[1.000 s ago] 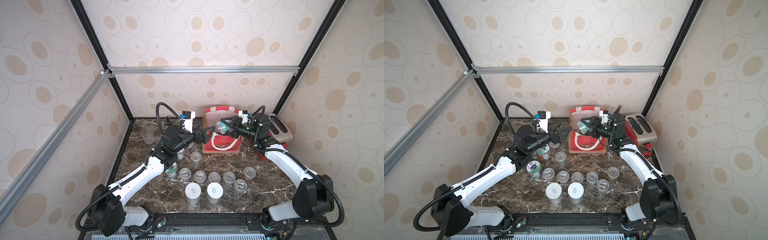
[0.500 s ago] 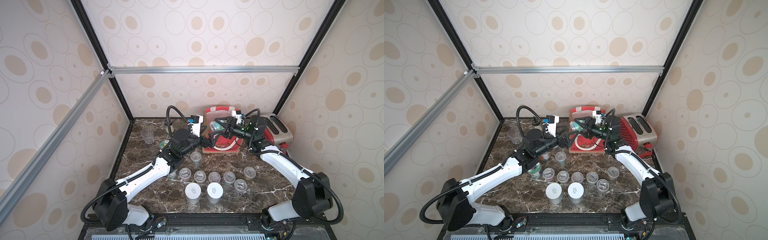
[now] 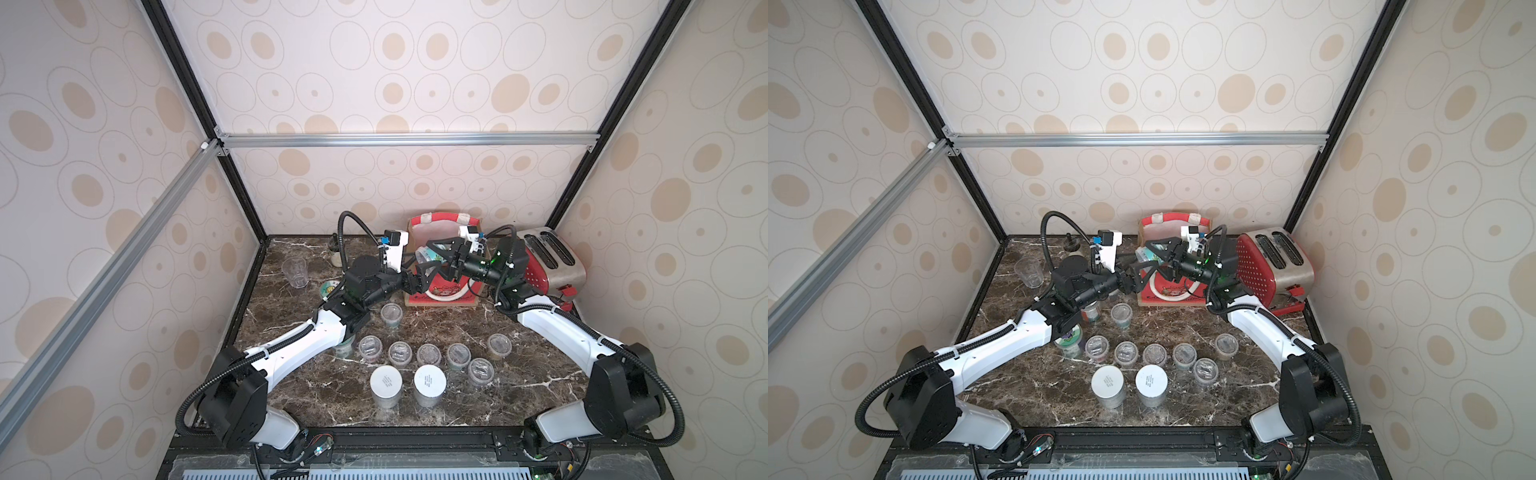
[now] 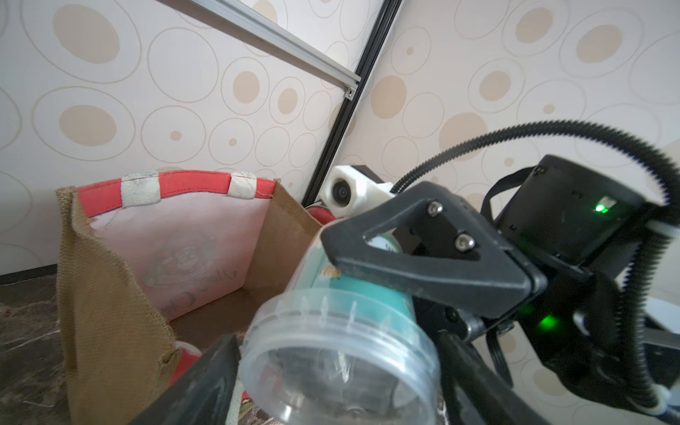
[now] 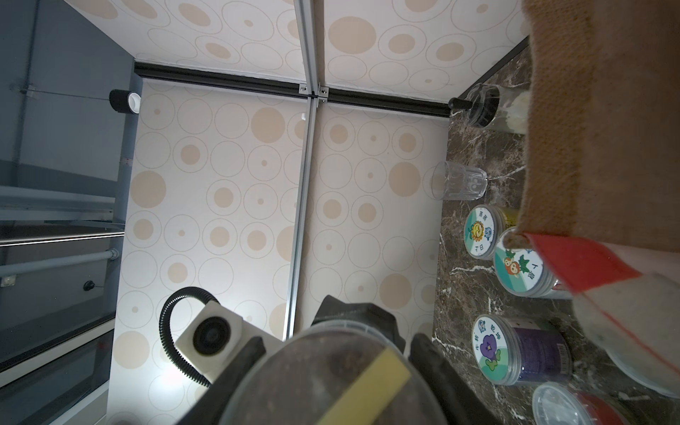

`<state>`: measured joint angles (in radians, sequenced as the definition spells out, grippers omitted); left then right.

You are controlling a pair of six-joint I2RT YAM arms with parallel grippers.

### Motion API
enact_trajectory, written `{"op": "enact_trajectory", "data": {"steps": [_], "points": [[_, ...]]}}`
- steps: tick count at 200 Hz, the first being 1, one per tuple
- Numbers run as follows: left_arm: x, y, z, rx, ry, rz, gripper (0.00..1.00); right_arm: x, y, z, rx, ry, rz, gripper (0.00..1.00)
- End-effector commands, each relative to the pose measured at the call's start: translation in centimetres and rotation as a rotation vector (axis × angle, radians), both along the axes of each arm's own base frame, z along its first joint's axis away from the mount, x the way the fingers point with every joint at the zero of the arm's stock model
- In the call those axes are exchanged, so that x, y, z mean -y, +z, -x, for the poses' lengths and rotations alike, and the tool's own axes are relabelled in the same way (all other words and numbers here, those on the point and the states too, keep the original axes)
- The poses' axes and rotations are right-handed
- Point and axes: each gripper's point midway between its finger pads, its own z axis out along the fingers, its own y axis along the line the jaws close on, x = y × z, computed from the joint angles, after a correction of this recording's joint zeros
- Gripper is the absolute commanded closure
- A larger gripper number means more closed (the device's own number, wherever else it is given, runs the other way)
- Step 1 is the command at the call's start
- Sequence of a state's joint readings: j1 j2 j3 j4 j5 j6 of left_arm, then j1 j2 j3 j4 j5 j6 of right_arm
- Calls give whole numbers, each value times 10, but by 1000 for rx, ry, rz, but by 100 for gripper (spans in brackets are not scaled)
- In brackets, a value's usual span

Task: Take out the seed jars from the canvas bag
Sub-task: Place the seed jar at the center of the board.

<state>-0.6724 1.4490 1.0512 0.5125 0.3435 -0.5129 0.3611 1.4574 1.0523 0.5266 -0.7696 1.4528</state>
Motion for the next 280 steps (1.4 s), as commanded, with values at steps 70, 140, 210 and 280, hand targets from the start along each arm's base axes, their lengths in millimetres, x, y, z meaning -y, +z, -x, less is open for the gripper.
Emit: {"op": "enact_trajectory", "data": {"steps": [70, 140, 210, 280], "points": [[7, 18, 2, 32, -62, 53, 15, -6, 14, 11, 41, 36, -38, 36], [10, 18, 3, 26, -82, 57, 41, -7, 12, 10, 38, 38, -34, 34], [-6, 14, 1, 10, 2, 34, 44, 5, -14, 11, 34, -27, 131, 6], [-84, -52, -4, -249, 341, -85, 45, 69, -43, 20, 55, -206, 471, 0]]}}
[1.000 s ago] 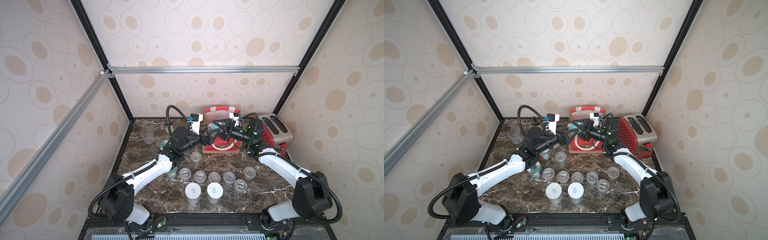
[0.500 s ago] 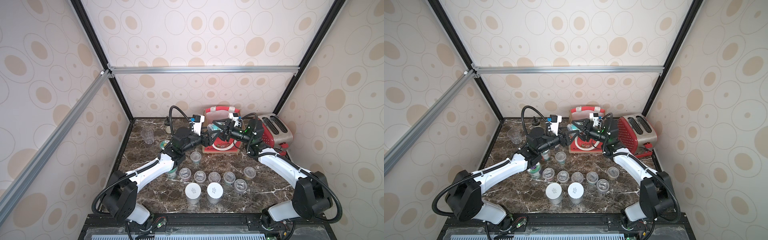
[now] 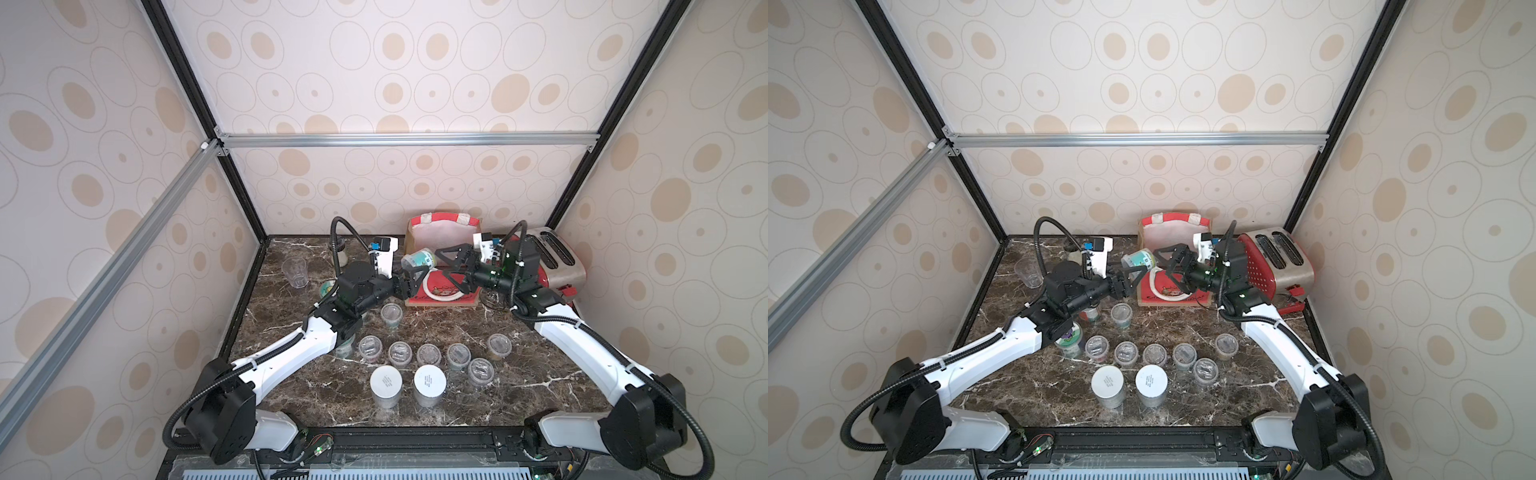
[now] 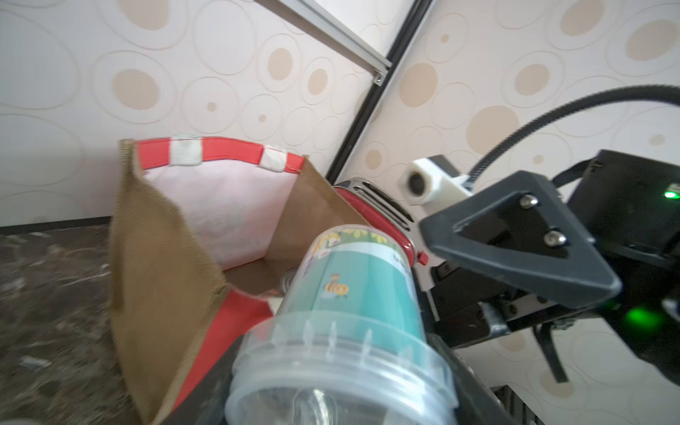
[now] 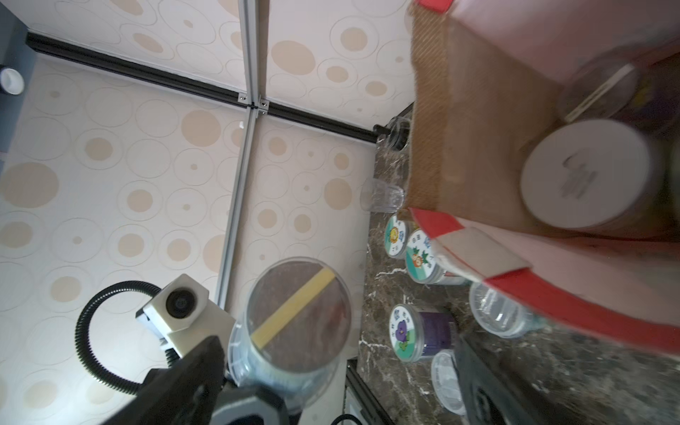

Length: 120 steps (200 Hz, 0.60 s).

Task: Take out the seed jars from the canvas bag
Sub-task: Place the seed jar at the center of the board.

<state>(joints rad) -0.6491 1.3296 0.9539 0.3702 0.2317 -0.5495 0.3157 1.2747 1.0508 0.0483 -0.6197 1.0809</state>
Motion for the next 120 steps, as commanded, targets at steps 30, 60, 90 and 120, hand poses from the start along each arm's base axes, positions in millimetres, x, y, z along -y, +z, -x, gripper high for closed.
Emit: {"op": "enact_trajectory", "data": {"steps": [30, 60, 90, 120], "points": [[-107, -56, 7, -265, 422, -17, 44, 31, -18, 8, 18, -64, 230, 0], [-151, -75, 19, -320, 552, -70, 45, 29, -22, 7, 20, -46, 242, 0], [-190, -98, 12, -398, 653, -160, 45, 27, -26, 6, 15, -28, 250, 0], [-224, -122, 2, -499, 729, -188, 44, 27, -26, 9, 17, -14, 268, 0]]}}
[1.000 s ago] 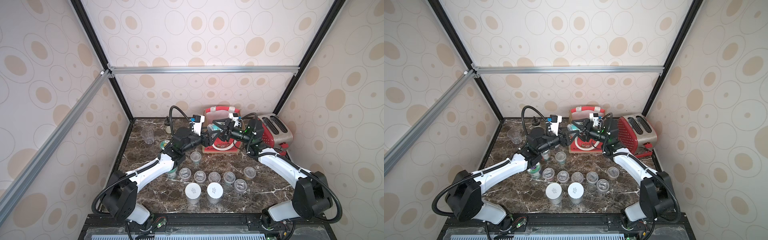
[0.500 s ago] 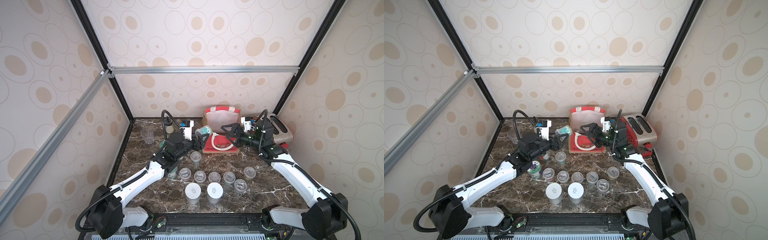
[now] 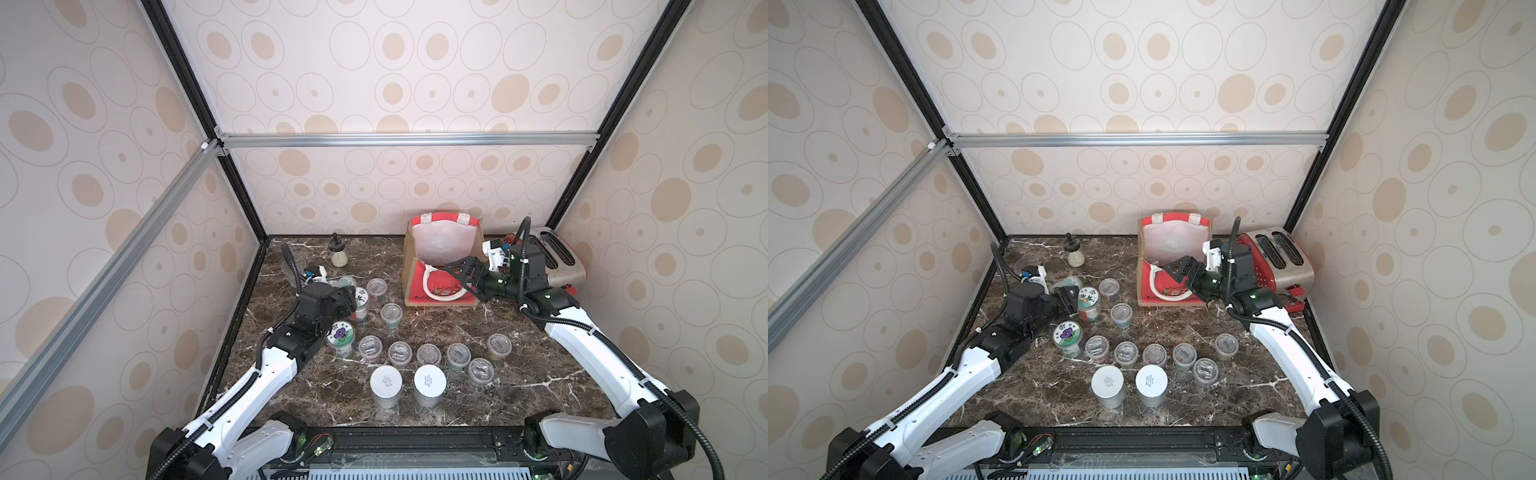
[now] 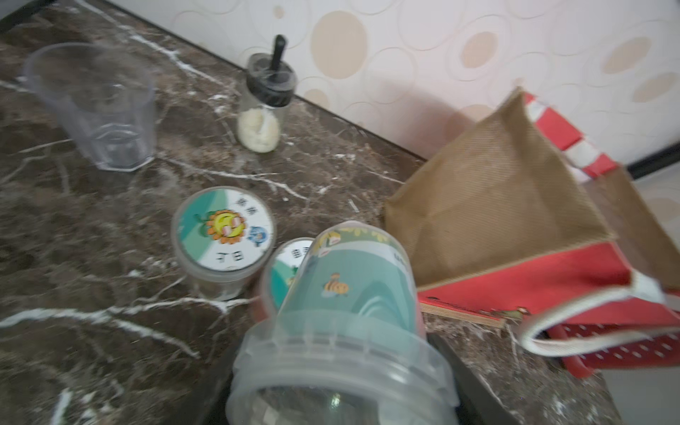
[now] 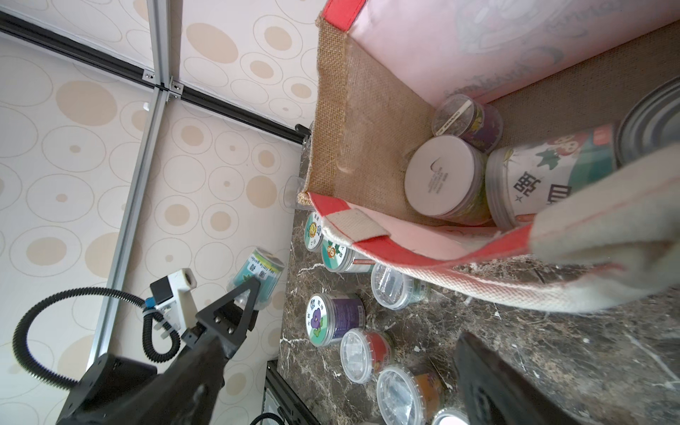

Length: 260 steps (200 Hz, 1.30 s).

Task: Take out the seed jars from the canvas bag
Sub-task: Place the seed jar at the center of the board.

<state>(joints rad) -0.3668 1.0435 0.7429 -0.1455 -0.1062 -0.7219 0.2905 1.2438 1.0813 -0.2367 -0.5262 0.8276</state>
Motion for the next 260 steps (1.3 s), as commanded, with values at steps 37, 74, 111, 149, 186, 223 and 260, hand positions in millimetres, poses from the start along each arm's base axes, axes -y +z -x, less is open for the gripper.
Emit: {"op": "enact_trajectory", "data": {"steps": [37, 74, 111, 149, 186, 223, 260], "points": [[-61, -24, -4, -202, 164, -42, 48, 3, 12, 4, 39, 22, 49, 0], [-89, -29, 5, -265, 242, -39, 48, 2, 13, 3, 43, 34, 55, 0], [-100, -52, 11, -407, 314, -25, 48, 2, 13, 2, 44, 39, 70, 0], [-103, -80, 11, -581, 358, -42, 49, 3, 14, 2, 49, 44, 82, 0], [-103, -112, 17, -744, 371, -72, 48, 1, 11, 1, 41, 52, 81, 0], [-95, -134, 17, -819, 328, -59, 30, -2, 10, -3, 36, 60, 79, 0], [-102, -110, 11, -764, 339, -99, 2, -3, 17, -8, 46, 70, 87, 0]]}}
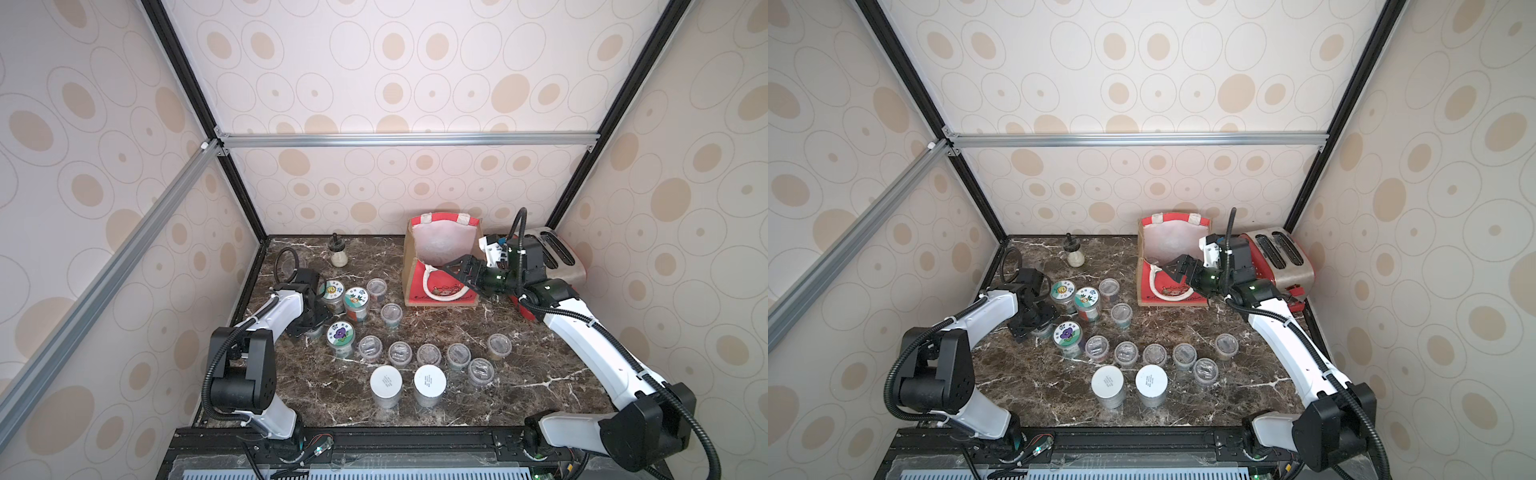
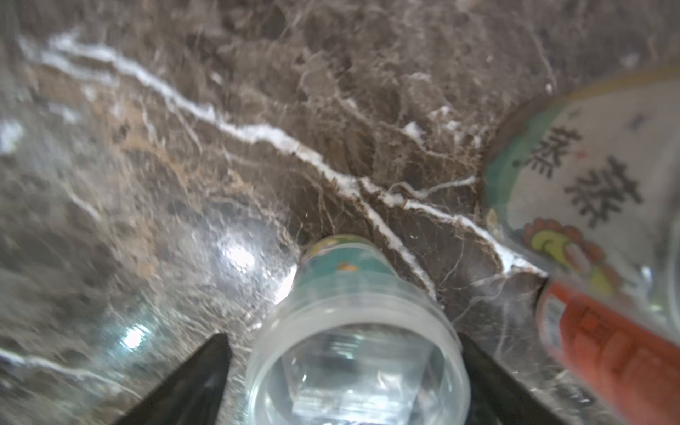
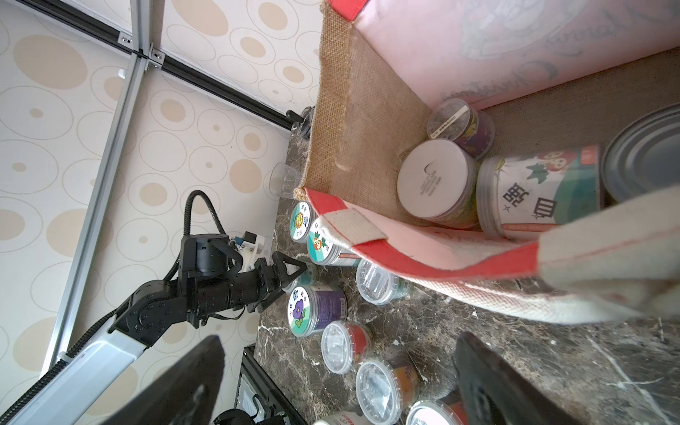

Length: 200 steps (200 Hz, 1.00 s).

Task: Take out the seed jars from the canvas bag
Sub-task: Place the seed jar at the center of the board, then adjust the canvas bag at the center of the board.

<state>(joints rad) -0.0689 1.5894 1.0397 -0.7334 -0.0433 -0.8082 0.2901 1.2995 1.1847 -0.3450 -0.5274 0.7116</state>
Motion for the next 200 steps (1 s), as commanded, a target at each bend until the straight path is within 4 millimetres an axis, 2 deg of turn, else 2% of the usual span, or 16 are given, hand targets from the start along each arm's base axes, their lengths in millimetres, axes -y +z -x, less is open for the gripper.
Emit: {"op": "enact_trajectory", "data": {"steps": [1, 32, 43, 54, 66, 83, 110, 126, 139, 150, 160, 177, 200], "points": [[-8, 33, -10, 62, 9, -41, 2, -1, 13, -2, 23, 20, 4, 0], [-17, 80, -14, 170, 11, -97, 2, -1, 22, -9, 48, 24, 32, 0], [-17, 105, -19, 249, -6, -120, 2, -2, 25, -13, 55, 28, 47, 0], [-7, 134, -29, 349, -55, -147, 2, -2, 25, -20, 60, 31, 71, 2], [17, 166, -45, 476, -145, -132, 2, -1, 21, -30, 61, 27, 112, 11], [66, 212, -67, 662, -296, -50, 2, 2, 8, -47, 40, 18, 192, 25], [135, 262, -101, 857, -474, 60, 2, 3, -18, -71, -17, 48, 302, 48], [168, 272, -126, 893, -557, 74, 2, 3, -35, -72, -76, 78, 350, 59], [193, 269, -145, 881, -609, 64, 2, 3, -46, -67, -97, 93, 368, 60], [216, 275, -158, 880, -656, 50, 2, 4, -53, -59, -104, 98, 378, 60], [236, 269, -169, 851, -696, 24, 2, 5, -58, -50, -110, 101, 386, 59], [270, 262, -179, 811, -755, -7, 2, 8, -64, -36, -121, 101, 382, 59], [309, 256, -182, 789, -811, -31, 2, 11, -72, -19, -132, 103, 371, 59]]}}
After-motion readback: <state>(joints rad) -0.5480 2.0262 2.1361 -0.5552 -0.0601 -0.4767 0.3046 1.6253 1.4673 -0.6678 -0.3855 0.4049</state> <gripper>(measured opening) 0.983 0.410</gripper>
